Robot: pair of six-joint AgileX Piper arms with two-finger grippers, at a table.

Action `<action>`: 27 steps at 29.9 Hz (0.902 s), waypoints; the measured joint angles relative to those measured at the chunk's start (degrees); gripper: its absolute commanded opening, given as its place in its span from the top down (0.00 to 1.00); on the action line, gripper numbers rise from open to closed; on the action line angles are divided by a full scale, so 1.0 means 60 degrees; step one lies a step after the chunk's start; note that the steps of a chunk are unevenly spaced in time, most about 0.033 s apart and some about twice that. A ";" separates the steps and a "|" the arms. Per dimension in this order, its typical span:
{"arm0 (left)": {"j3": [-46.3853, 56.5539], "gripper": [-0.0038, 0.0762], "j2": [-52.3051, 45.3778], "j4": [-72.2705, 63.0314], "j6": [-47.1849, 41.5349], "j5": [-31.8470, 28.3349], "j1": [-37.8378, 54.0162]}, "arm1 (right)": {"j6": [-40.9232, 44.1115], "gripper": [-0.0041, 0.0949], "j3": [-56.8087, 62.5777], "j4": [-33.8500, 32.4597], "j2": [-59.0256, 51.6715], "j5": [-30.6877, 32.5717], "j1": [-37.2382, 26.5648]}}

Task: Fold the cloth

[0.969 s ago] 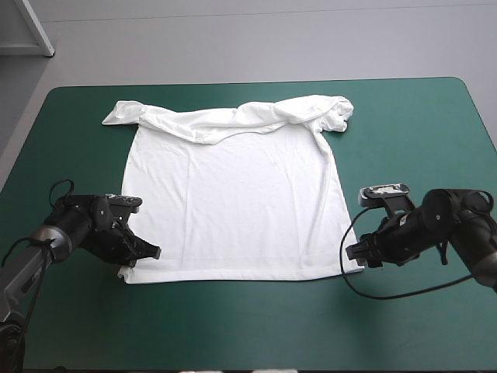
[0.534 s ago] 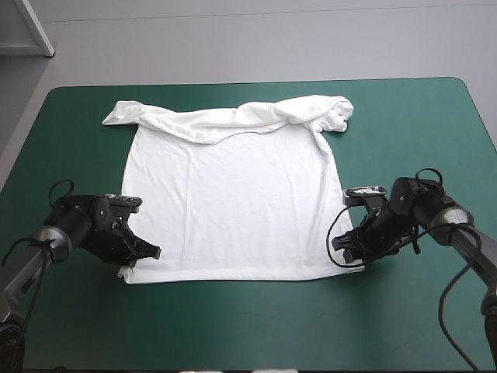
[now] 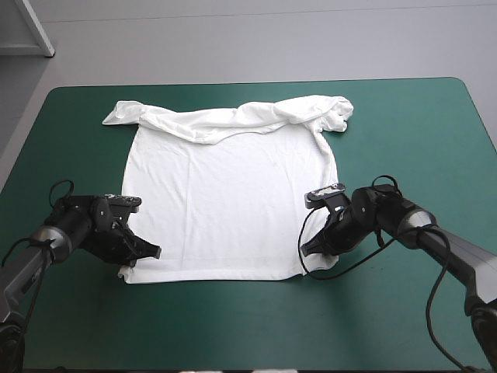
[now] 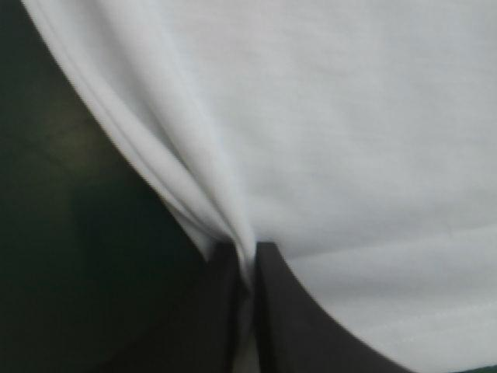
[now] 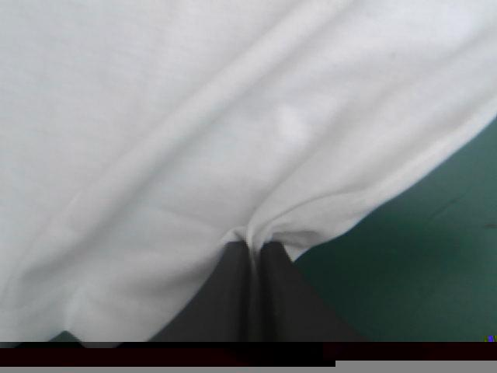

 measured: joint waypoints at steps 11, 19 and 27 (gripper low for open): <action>-0.0810 0.93 -0.0224 -0.0124 -0.0207 -0.0606 -0.0030 | 0.1319 0.98 -0.0973 -0.1888 -0.0565 -0.0124 0.0099; -0.4834 0.93 -0.0758 -0.0071 -0.0044 0.0666 -0.0037 | 0.1636 0.98 -0.4642 -0.2471 -0.1276 0.1138 0.0099; -1.0109 0.93 -0.0766 0.0188 0.0329 0.1930 -0.0042 | 0.1636 0.98 -0.9614 -0.2924 -0.1295 0.2289 0.0099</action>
